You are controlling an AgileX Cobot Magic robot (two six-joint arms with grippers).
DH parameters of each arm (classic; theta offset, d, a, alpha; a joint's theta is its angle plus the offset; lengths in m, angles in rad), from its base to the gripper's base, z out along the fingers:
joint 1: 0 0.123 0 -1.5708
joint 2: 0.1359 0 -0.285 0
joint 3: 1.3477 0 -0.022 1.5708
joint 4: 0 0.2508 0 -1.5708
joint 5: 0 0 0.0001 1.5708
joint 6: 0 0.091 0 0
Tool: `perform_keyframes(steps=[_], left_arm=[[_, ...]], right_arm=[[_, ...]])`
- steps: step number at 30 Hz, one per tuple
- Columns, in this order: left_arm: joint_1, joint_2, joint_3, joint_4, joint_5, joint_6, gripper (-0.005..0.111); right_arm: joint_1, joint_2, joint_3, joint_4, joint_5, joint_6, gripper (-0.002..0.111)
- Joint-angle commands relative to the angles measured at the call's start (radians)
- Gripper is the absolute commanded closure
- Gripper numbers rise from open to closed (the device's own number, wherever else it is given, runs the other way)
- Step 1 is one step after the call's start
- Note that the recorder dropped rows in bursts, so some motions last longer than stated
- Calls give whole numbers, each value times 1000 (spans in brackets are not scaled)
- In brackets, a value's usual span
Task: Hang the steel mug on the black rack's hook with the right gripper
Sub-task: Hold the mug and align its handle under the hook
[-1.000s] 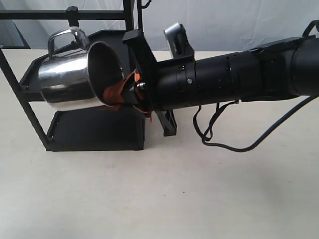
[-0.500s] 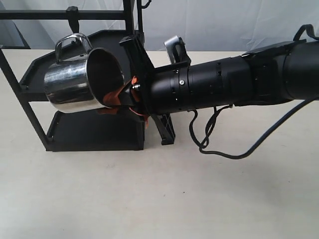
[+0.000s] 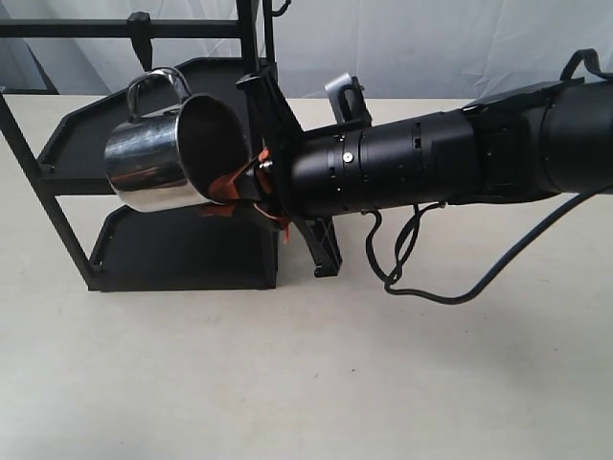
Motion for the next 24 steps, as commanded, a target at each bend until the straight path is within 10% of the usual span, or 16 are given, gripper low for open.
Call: perform_keyframes(steps=[1, 24], left_arm=[[-1, -5, 0, -1, -8, -2, 105], [-1, -5, 0, -1, -8, -2, 105]], right_arm=[[2, 11, -14, 11, -2, 4, 109], [2, 14, -23, 11, -45, -24, 109]])
